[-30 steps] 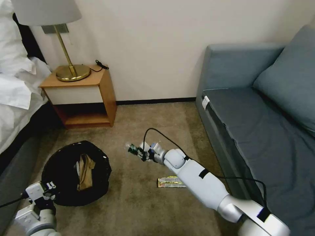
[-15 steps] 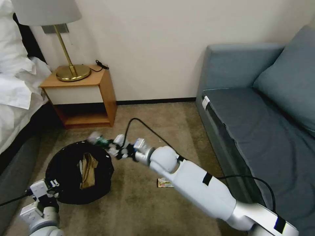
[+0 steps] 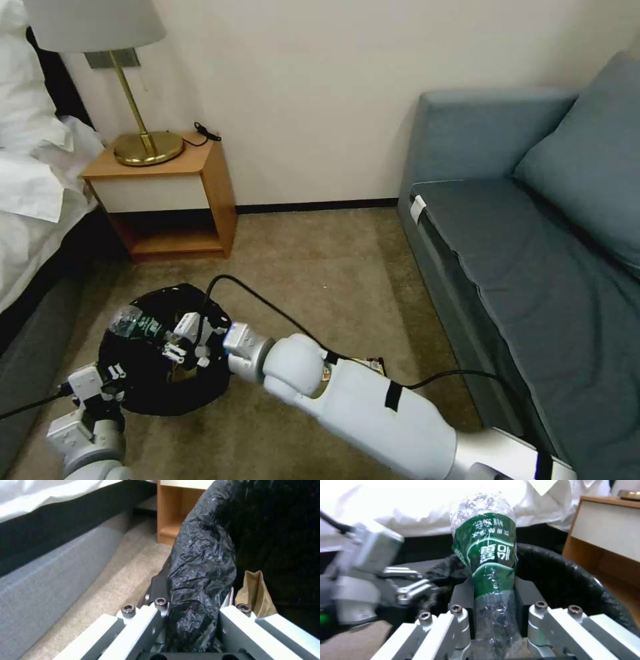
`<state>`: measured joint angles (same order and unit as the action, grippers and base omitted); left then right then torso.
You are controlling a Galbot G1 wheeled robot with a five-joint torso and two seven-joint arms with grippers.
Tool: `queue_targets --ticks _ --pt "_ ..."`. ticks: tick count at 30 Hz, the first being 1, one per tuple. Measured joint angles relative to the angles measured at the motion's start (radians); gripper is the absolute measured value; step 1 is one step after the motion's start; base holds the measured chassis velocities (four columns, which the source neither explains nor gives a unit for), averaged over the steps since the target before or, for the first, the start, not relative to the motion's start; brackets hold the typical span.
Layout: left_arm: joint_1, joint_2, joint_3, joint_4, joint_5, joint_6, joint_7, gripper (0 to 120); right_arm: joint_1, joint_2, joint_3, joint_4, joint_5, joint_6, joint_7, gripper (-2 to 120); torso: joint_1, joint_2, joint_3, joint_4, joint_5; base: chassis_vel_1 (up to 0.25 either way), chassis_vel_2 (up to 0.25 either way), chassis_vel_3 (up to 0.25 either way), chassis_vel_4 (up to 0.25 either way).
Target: Pick up the trash bin, then pick up the garbage on the floor and place it into the trash bin.
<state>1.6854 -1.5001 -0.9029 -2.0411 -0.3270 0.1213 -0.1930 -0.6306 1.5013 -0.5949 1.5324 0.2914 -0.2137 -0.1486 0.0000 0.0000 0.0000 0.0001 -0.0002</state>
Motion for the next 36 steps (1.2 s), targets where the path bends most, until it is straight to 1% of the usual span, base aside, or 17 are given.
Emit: queue_targets --ticks 3,9,13,14,18,19,20,21,23,24,25,28,30,32,33,35,36 --pt "0.000 -0.006 0.001 -0.001 0.006 0.000 0.002 3 0.000 0.022 0.005 -0.043 -0.021 0.020 0.021 22 0.000 0.000 0.000 0.0000 0.0001 0.000 0.000 0.000 0.000" --pt "0.000 -0.008 0.000 -0.002 0.006 0.000 0.004 3 -0.006 0.025 0.008 -0.059 -0.031 0.028 0.025 22 0.000 0.000 0.000 -0.0001 0.0000 0.000 0.000 0.000 0.000" --pt "-0.001 0.001 -0.014 0.008 -0.007 -0.004 0.006 3 -0.019 0.010 -0.003 -0.070 -0.043 0.038 0.030 39 0.000 0.000 0.000 -0.0001 0.0001 0.000 0.000 0.000 0.000" --pt "-0.001 0.001 -0.014 0.008 -0.007 -0.004 0.006 3 -0.019 0.010 -0.003 -0.070 -0.043 0.038 0.030 39 0.000 0.000 0.000 -0.0001 0.0001 0.000 0.000 0.000 0.000" --pt "-0.004 -0.003 -0.013 0.014 -0.005 -0.005 0.007 3 -0.036 0.006 -0.009 -0.077 -0.053 0.045 0.033 57 0.000 0.000 0.000 -0.0001 0.0002 0.000 0.000 0.000 0.000" --pt "-0.004 -0.003 -0.013 0.014 -0.005 -0.005 0.007 3 -0.036 0.006 -0.009 -0.077 -0.053 0.045 0.033 57 0.000 0.000 0.000 -0.0001 0.0002 0.000 0.000 0.000 0.000" --pt "-0.004 -0.005 -0.012 0.015 -0.005 -0.005 0.006 3 -0.037 0.006 -0.009 -0.079 -0.055 0.046 0.034 61 0.000 0.000 0.000 -0.0001 0.0001 0.000 0.000 0.000 0.000" --pt "-0.004 -0.006 -0.011 0.015 -0.004 -0.005 0.006 3 -0.038 0.006 -0.008 -0.086 -0.058 0.050 0.034 67 0.000 0.000 0.000 -0.0001 0.0002 0.000 0.000 0.000 0.000" --pt "-0.004 -0.006 -0.010 0.015 -0.003 -0.005 0.007 3 -0.037 0.005 -0.004 -0.091 -0.059 0.054 0.037 76 0.000 0.000 0.000 -0.0001 0.0002 0.000 0.000 0.000 0.000" --pt "-0.004 -0.006 -0.010 0.015 -0.003 -0.005 0.007 3 -0.037 0.005 -0.004 -0.091 -0.059 0.054 0.037 76 0.000 0.000 0.000 -0.0001 0.0002 0.000 0.000 0.000 0.000" --pt "-0.004 -0.006 -0.010 0.015 -0.002 -0.005 0.007 3 -0.035 0.005 -0.002 -0.092 -0.059 0.055 0.039 79 0.000 0.000 0.000 -0.0001 0.0001 0.000 0.000 0.000 0.000" --pt "-0.001 -0.004 -0.011 0.013 -0.002 -0.005 0.007 3 -0.031 -0.001 0.001 -0.094 -0.062 0.057 0.040 94 0.000 0.000 0.000 -0.0001 0.0002 0.000 0.000 0.000 0.000" --pt "-0.001 -0.003 -0.011 0.013 -0.002 -0.005 0.007 3 -0.031 -0.003 0.001 -0.093 -0.062 0.058 0.040 96 0.000 0.000 0.000 -0.0001 0.0002 0.000 0.000 0.000 0.000" --pt "0.002 0.001 -0.017 0.012 -0.003 -0.007 0.007 3 -0.029 -0.036 0.004 -0.060 -0.065 0.050 0.046 99 0.000 0.000 0.000 0.0000 0.0003 0.000 0.000 0.000 0.000" --pt "0.002 0.001 -0.017 0.012 -0.003 -0.007 0.007 3 -0.029 -0.036 0.004 -0.060 -0.065 0.050 0.046 99 0.000 0.000 0.000 0.0000 0.0003 0.000 0.000 0.000 0.000" --pt "0.002 0.007 -0.026 0.019 -0.008 -0.010 0.007 3 -0.031 -0.084 0.019 0.000 -0.062 -0.002 0.045 100 0.000 0.000 0.000 0.0000 0.0004 0.000 0.000 0.000 0.000" --pt "0.002 0.012 -0.031 0.026 -0.012 -0.012 0.007 3 -0.034 -0.118 0.033 0.032 -0.062 -0.030 0.028 100 0.000 0.000 0.000 0.0000 0.0005 0.000 0.000 0.000 0.000"
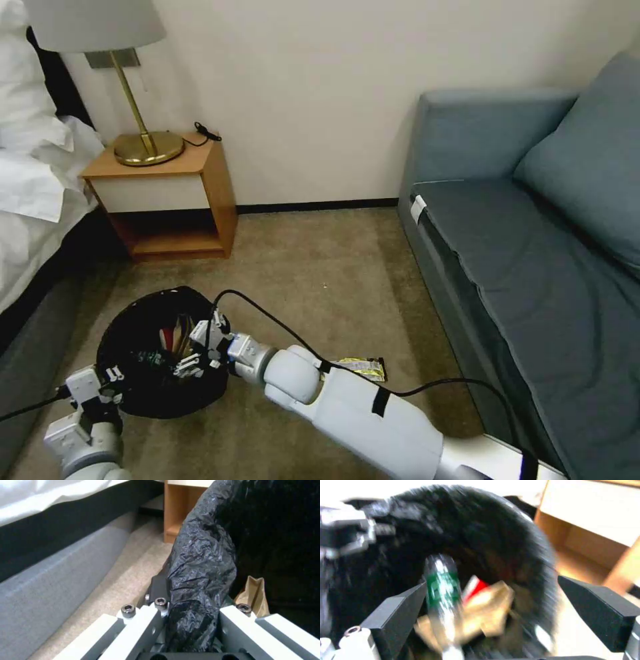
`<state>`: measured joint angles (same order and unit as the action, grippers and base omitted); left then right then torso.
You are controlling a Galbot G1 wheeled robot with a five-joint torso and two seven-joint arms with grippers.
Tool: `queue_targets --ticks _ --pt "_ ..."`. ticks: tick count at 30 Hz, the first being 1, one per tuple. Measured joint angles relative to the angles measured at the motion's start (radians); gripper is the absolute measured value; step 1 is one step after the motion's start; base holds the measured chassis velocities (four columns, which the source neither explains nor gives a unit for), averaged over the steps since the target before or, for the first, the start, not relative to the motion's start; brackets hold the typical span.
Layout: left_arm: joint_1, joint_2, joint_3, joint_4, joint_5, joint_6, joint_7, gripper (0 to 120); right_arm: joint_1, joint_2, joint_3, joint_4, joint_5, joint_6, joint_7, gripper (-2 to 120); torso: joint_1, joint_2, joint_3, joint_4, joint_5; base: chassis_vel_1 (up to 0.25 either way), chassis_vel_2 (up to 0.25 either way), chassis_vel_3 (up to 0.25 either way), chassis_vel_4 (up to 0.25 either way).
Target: Pick up the trash bin, then pick up the garbage on the floor and place it into the trash bin.
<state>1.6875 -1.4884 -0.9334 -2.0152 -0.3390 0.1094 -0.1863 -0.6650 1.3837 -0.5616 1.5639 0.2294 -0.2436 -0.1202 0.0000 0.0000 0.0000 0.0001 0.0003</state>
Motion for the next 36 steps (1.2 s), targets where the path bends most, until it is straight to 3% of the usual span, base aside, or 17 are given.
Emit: queue_targets --ticks 3,6,8,10,16,21,36 --pt "0.000 0.006 -0.005 0.007 -0.005 -0.002 0.000 3 -0.006 -0.041 0.021 0.027 -0.012 -0.018 -0.032 100 0.000 0.000 0.000 -0.0001 -0.0001 0.000 0.000 0.000 0.000" --pt "0.002 0.020 -0.012 0.014 -0.017 -0.007 -0.001 3 -0.029 -0.147 0.079 0.053 -0.054 -0.006 -0.096 100 0.000 0.000 0.000 -0.0002 -0.0001 0.000 0.000 0.000 0.000" --pt "0.002 0.020 -0.012 0.014 -0.018 -0.007 -0.001 3 -0.034 -0.161 0.086 0.054 -0.059 -0.003 -0.101 100 0.000 0.000 0.000 -0.0002 0.0001 0.000 0.000 0.000 0.000" --pt "-0.002 0.020 -0.010 0.018 -0.018 -0.007 -0.006 3 -0.060 -0.233 0.130 0.056 -0.077 0.004 -0.137 100 0.000 0.000 0.000 -0.0001 0.0000 0.000 0.000 0.000 0.000" --pt "-0.002 0.014 -0.001 0.017 -0.005 -0.007 -0.008 3 -0.122 -0.346 0.176 0.047 -0.084 0.014 -0.185 100 0.000 0.000 0.000 -0.0001 0.0001 0.000 0.000 0.000 0.000" --pt "-0.002 0.012 0.001 0.021 0.001 -0.009 -0.008 3 -0.178 -0.379 0.211 -0.017 -0.115 0.056 -0.198 100 0.000 0.000 0.000 -0.0003 0.0001 0.000 0.000 0.000 0.000" --pt "0.016 -0.007 0.011 0.013 0.012 -0.016 -0.002 3 -0.173 -0.357 0.231 -0.244 -0.163 0.060 -0.238 100 0.000 0.000 0.000 -0.0001 -0.0003 0.000 0.000 0.000 0.000"
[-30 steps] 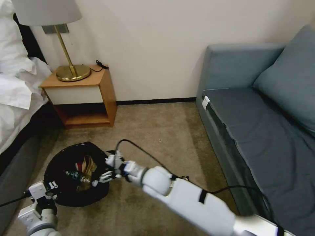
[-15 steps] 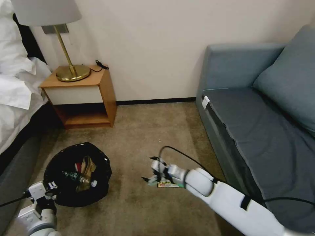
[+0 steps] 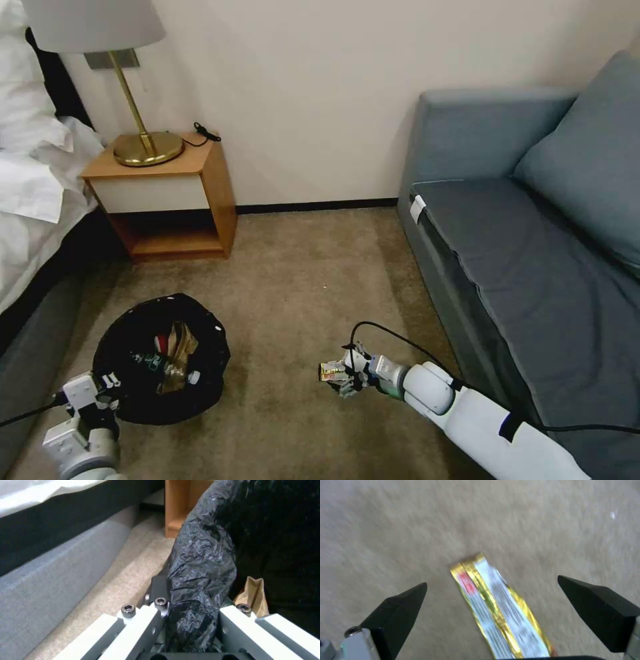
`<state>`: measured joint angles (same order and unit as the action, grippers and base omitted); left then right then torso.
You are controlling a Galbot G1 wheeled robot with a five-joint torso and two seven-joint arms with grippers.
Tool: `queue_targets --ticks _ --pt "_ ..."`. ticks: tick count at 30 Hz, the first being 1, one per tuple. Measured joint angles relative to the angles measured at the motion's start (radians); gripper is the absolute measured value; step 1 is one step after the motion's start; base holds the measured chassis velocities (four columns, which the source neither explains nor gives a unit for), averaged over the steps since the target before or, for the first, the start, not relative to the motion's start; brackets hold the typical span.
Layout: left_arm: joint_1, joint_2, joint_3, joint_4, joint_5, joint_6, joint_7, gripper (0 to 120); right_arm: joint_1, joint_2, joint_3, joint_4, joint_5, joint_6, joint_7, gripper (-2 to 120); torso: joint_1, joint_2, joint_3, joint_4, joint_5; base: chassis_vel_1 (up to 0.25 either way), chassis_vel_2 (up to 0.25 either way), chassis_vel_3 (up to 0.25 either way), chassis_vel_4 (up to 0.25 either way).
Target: Pick up the trash bin, then pick up the garbage on the floor and place it into the trash bin.
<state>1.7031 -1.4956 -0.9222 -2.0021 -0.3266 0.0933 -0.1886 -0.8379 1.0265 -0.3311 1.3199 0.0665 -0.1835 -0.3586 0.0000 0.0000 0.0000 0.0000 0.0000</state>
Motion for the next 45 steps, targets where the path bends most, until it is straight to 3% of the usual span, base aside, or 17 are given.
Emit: queue_targets --ticks 7,27,45 --pt "0.014 -0.011 0.002 -0.004 0.009 -0.012 0.004 3 0.033 0.027 0.036 -0.130 0.005 -0.001 -0.022 100 0.000 0.000 0.000 0.0001 0.0000 0.000 0.000 0.000 0.000" --pt "0.033 -0.020 0.003 -0.025 0.006 -0.019 0.002 3 0.051 0.069 0.068 -0.278 0.007 -0.005 -0.076 99 0.000 0.000 0.000 0.0000 0.0000 0.000 0.000 0.000 0.000" --pt "0.039 -0.023 0.002 -0.034 0.003 -0.019 0.000 3 0.051 0.078 0.079 -0.313 0.005 0.012 -0.097 35 0.000 0.000 0.000 0.0000 -0.0001 0.000 0.000 0.000 0.000"
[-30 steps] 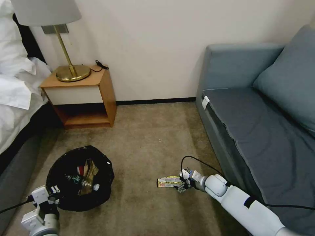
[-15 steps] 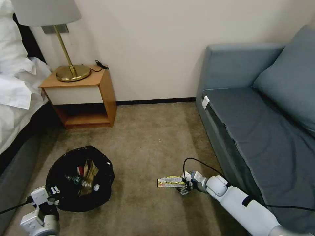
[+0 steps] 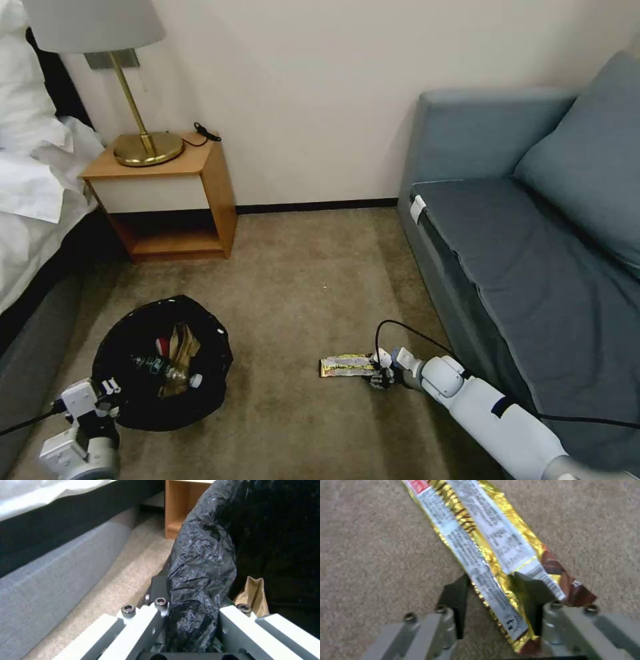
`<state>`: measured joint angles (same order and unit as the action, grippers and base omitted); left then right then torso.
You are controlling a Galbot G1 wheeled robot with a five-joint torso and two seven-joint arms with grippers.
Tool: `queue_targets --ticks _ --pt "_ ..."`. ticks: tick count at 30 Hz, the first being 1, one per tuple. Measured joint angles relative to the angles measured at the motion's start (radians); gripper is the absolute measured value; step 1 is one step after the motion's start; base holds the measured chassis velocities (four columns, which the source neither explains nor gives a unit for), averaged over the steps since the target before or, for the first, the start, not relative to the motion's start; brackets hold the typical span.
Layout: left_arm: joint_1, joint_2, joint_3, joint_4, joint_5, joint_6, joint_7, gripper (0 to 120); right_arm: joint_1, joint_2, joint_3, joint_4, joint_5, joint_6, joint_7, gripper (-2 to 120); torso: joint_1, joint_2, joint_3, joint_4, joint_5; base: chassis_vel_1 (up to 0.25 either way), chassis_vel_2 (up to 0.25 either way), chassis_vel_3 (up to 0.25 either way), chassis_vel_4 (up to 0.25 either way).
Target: Pick up the trash bin, then pick up the garbage on the floor and place it into the trash bin.
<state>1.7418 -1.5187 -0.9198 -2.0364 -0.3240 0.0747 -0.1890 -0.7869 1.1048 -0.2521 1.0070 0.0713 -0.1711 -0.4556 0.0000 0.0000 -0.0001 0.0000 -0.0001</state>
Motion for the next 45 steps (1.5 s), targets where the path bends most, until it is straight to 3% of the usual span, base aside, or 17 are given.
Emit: queue_targets --ticks 7,10,21,45 --pt "0.009 -0.001 -0.002 0.000 0.000 -0.011 0.000 3 -0.017 0.003 0.015 0.005 -0.011 0.004 -0.001 6 0.000 0.000 0.000 0.0002 0.0003 0.000 0.000 0.000 0.000" --pt "0.011 -0.001 -0.003 0.000 0.000 -0.018 0.002 3 -0.022 0.002 0.018 0.009 -0.012 0.004 0.000 0 0.000 0.000 0.000 0.0001 0.0001 0.000 0.000 0.000 0.000" --pt "0.023 -0.001 -0.006 0.002 -0.004 -0.040 0.003 3 -0.054 -0.006 0.032 0.051 -0.015 0.003 0.002 0 0.000 0.000 0.000 -0.0001 0.0000 0.000 0.000 0.000 0.000" --pt "0.024 -0.004 0.007 0.015 0.007 -0.050 0.011 3 -0.110 -0.037 0.085 0.318 0.075 0.031 0.007 0 0.000 0.000 0.000 0.0000 0.0000 0.000 0.000 0.000 0.000"
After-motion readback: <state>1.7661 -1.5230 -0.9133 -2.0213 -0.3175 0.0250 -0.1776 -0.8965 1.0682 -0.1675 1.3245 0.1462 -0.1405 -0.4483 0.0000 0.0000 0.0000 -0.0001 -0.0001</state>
